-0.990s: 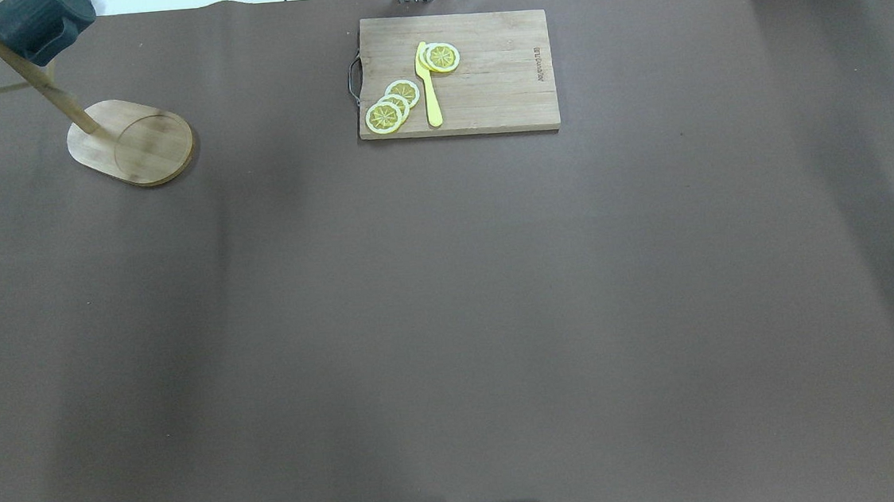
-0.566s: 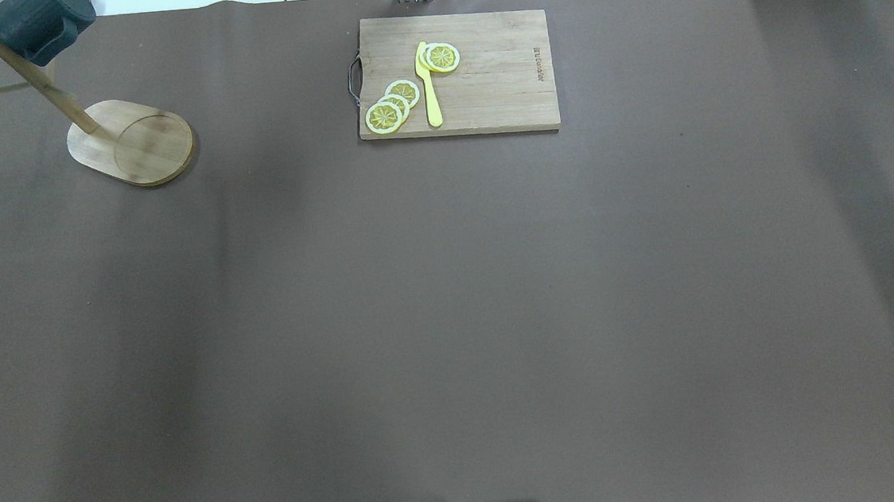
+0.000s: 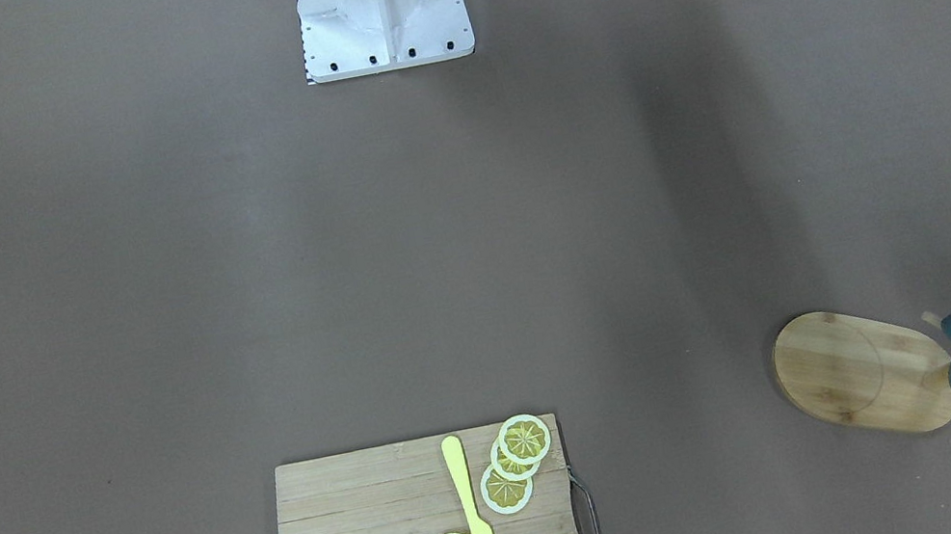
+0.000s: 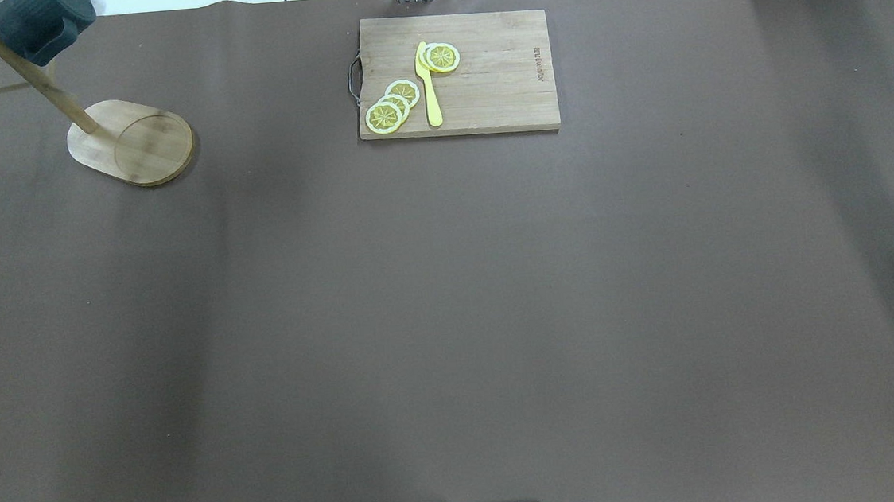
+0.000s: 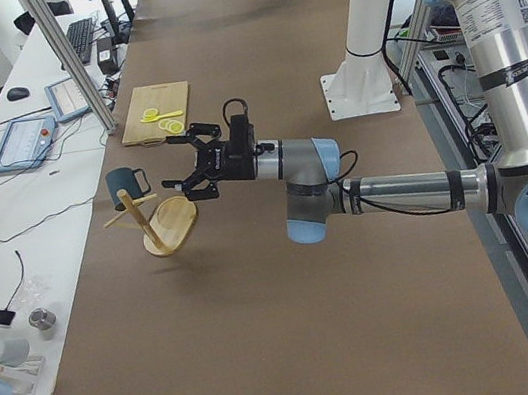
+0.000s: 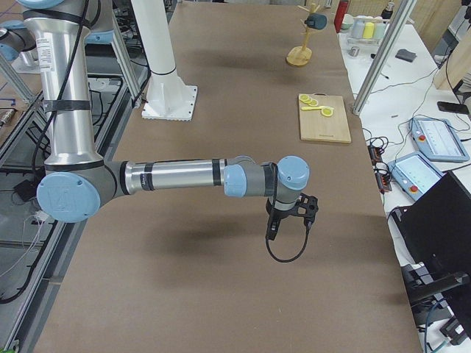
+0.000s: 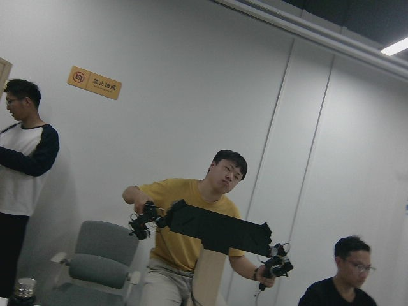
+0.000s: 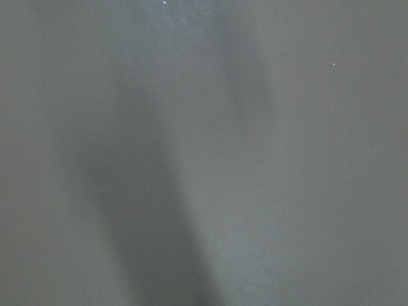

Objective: Hang cup on storage rack

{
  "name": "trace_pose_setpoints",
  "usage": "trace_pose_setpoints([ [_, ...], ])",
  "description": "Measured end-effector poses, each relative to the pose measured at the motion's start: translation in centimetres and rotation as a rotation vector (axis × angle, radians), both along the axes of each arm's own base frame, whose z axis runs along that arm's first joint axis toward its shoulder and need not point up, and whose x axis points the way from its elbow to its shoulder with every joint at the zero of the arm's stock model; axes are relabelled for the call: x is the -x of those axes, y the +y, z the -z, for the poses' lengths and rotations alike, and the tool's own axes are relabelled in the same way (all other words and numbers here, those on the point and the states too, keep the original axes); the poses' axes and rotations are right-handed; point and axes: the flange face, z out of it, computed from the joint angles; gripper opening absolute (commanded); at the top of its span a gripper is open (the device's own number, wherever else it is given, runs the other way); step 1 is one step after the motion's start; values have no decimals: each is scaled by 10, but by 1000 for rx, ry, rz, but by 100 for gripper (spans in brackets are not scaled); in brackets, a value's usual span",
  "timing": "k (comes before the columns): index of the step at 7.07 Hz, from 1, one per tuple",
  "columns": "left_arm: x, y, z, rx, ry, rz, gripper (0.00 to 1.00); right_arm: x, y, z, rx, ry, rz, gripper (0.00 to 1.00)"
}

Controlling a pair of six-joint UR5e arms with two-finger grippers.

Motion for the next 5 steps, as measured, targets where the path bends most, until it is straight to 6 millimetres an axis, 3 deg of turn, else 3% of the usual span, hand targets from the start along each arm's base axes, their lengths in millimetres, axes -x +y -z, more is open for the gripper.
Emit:
trace_pose_setpoints([
  [2, 61, -28, 9, 264, -159, -108, 98, 0, 1, -1, 2, 0, 0, 100],
  [3, 81, -36, -3, 390, -265, -173, 98, 0, 2, -2, 3, -1, 1, 100],
  [5, 91, -47, -48, 667, -392, -328, 98, 0, 2, -2, 3, -1, 1, 100],
])
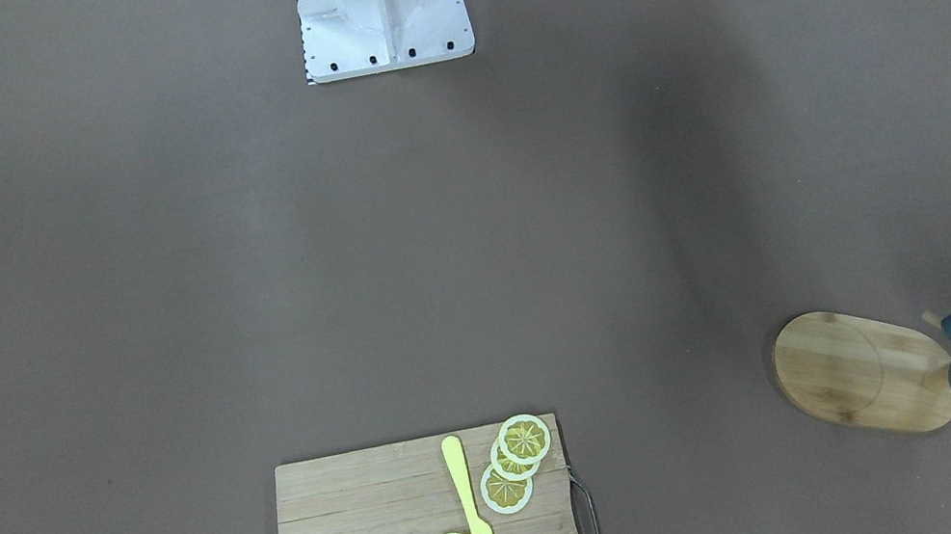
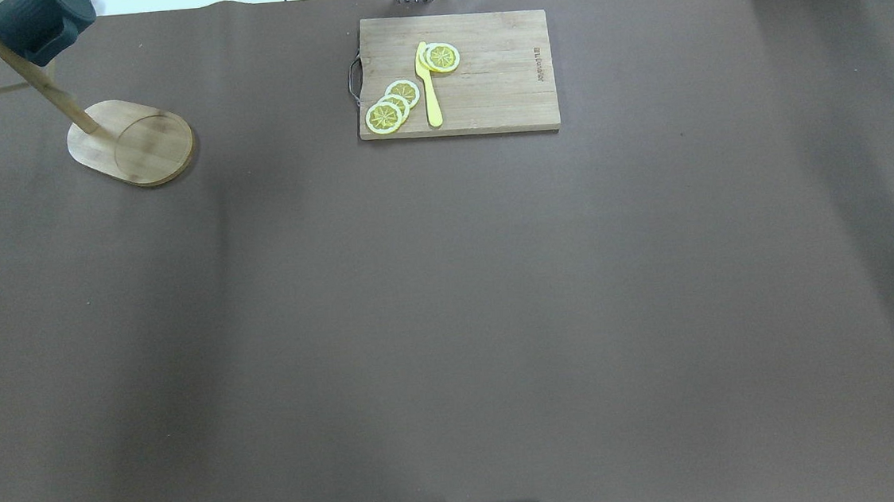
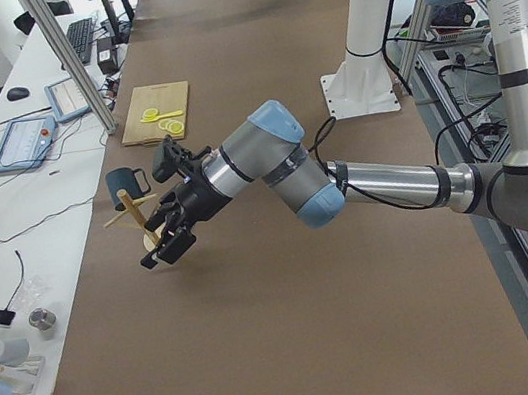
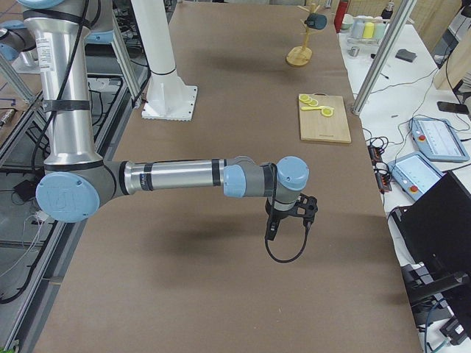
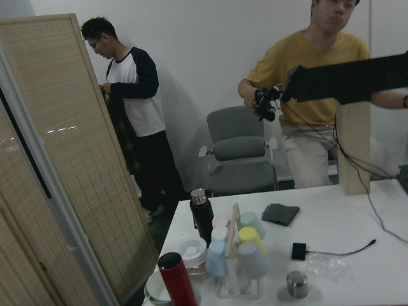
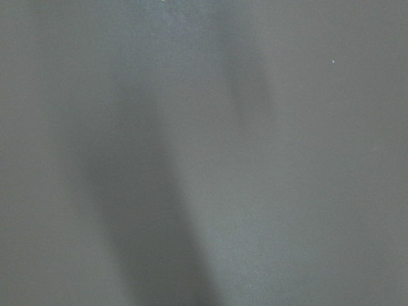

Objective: Hang cup on storage rack

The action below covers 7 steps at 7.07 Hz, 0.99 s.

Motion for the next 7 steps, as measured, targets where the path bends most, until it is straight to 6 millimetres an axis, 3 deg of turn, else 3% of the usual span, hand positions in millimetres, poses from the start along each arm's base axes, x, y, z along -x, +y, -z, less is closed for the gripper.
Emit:
trace_pose_setpoints([
  [3, -37, 0, -90, 333, 175, -348, 98, 2, -2, 0, 0, 2, 3, 100],
  [5, -75, 12, -106, 477, 244, -500, 98, 2, -5, 6, -14, 6, 4, 100],
  [7, -86, 28, -110, 527, 256, -532, 98, 2, -3, 4, -12, 8, 5, 100],
])
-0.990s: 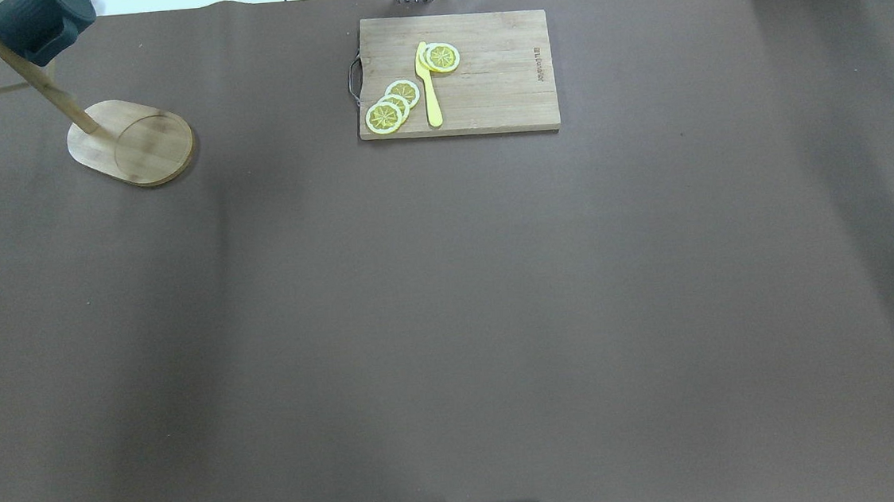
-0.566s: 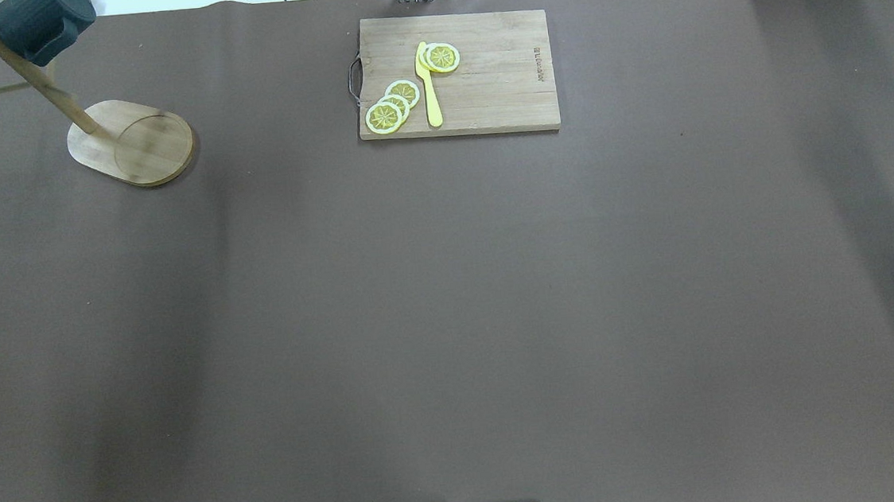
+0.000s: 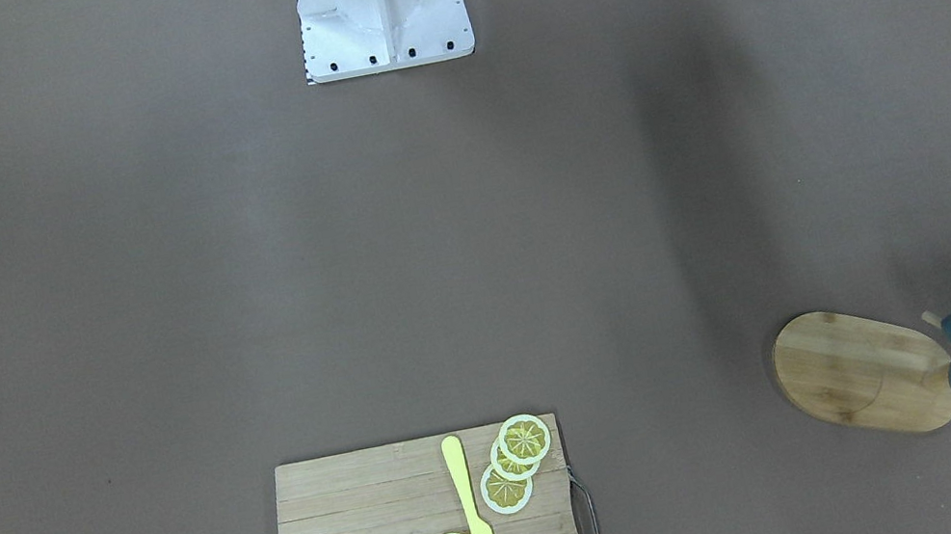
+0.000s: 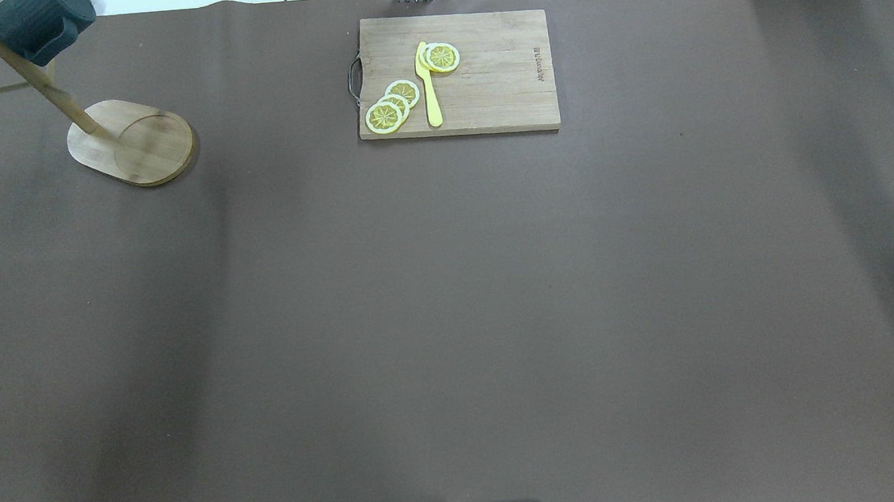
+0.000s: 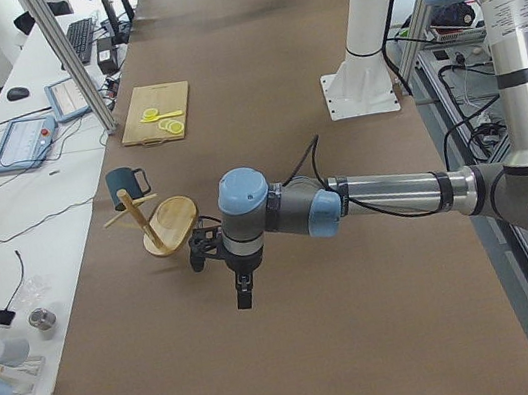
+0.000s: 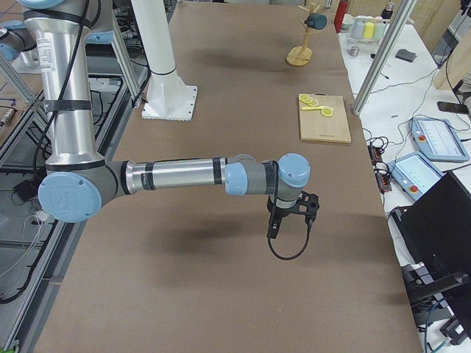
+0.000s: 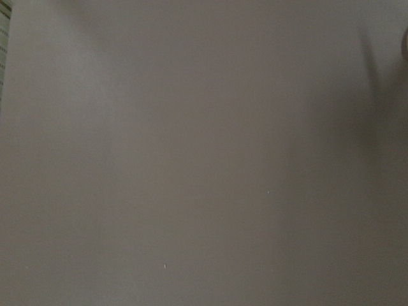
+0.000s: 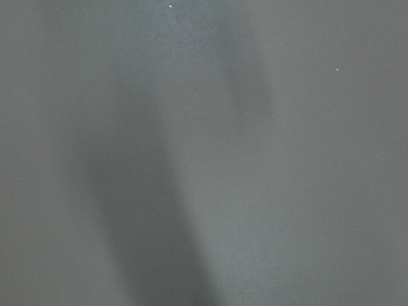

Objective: Hang cup on storage rack

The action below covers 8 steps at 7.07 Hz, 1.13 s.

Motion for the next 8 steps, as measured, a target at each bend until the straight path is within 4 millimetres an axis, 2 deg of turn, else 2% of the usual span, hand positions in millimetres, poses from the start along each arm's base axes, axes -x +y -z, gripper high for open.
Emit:
trace_pose_setpoints([
  [4, -6, 15, -12, 39, 68, -17, 98, -1, 4, -7, 11, 11, -1, 100],
  [8, -7, 16, -11, 37, 75, -20, 98, -2, 4, -9, 15, 12, -1, 100],
])
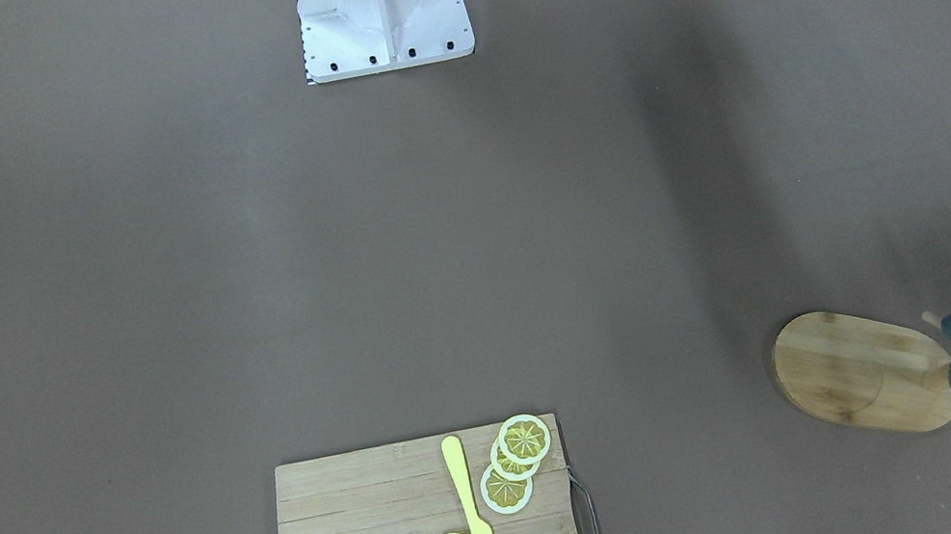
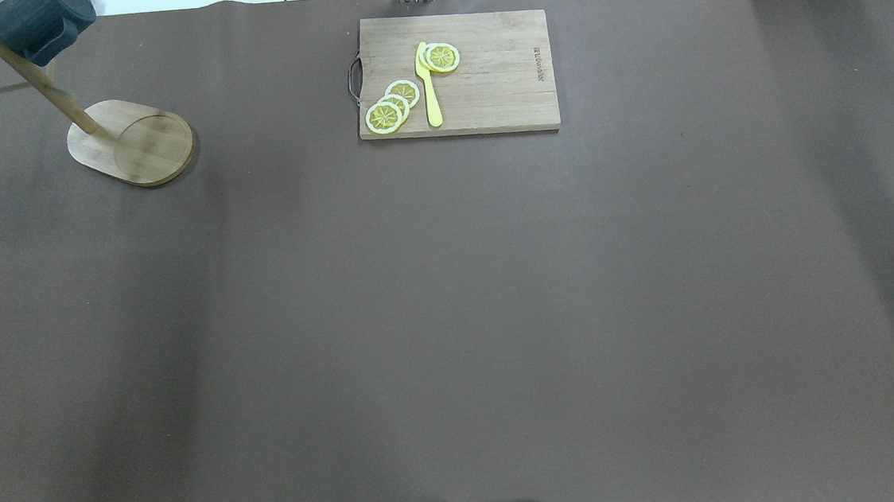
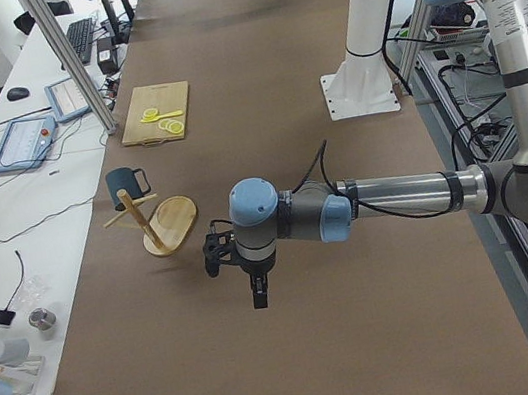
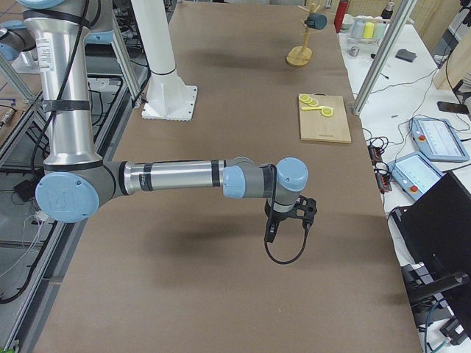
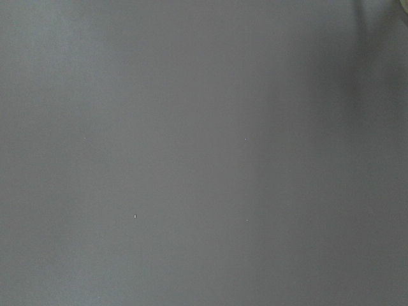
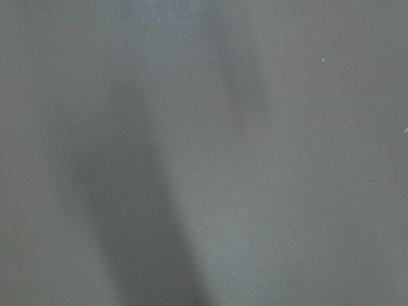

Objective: Hang cup on storage rack

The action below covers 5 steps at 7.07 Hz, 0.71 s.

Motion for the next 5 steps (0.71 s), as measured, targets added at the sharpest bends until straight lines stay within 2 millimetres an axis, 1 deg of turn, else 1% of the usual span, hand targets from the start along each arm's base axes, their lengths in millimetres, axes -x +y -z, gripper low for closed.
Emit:
trace_pose_setpoints([
  [5, 0, -1, 0, -1, 0, 0, 98, 0, -2, 6, -11, -1, -1, 100],
])
